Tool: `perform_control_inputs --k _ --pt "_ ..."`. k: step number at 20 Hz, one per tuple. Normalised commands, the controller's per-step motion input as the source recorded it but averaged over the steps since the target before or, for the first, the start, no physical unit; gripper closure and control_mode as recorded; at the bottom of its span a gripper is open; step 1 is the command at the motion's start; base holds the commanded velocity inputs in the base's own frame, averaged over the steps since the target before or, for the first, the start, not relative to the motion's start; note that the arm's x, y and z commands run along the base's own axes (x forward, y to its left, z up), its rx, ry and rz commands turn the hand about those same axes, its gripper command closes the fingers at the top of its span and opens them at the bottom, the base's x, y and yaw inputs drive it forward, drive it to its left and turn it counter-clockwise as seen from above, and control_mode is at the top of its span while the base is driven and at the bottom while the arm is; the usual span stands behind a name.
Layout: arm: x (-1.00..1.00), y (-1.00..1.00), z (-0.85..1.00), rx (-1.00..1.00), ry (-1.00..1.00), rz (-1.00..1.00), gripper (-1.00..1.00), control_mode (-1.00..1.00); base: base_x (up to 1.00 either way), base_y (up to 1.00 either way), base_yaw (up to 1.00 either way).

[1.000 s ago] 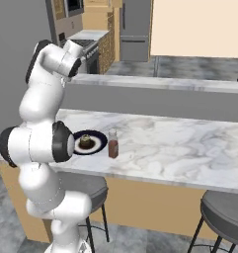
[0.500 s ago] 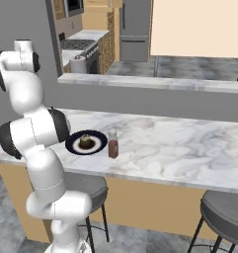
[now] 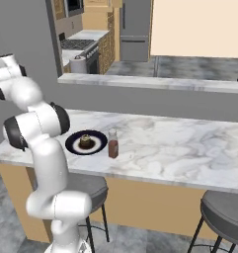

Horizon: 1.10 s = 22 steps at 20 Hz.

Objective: Take the cinnamon bottle from the cabinet and place it on the dining table, next to the plate with the cupcake. Then take the chocolate from the dining counter and place it on the cupcake plate.

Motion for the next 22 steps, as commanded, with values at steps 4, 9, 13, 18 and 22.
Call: perform_control_inputs --k 4,9,13,18,22 --pt "0.00 0.55 -0.78 0.00 0.00 0.17 -1.00 -1.00 0.00 0.00 0.00" --pt "0.12 0.38 -0.60 0.00 0.00 0.09 -1.00 -1.00 0.00 0.00 0.00" --pt "0.20 0.17 -0.63 0.00 0.00 0.13 -1.00 -1.00 0.00 0.00 0.00" --pt "0.49 0.25 -0.30 0.00 0.01 0.13 -1.00 -1.00 0.00 0.00 0.00" --pt "0.34 0.39 -0.35 0.00 0.01 0.15 -1.00 -1.00 0.00 0.00 0.00"
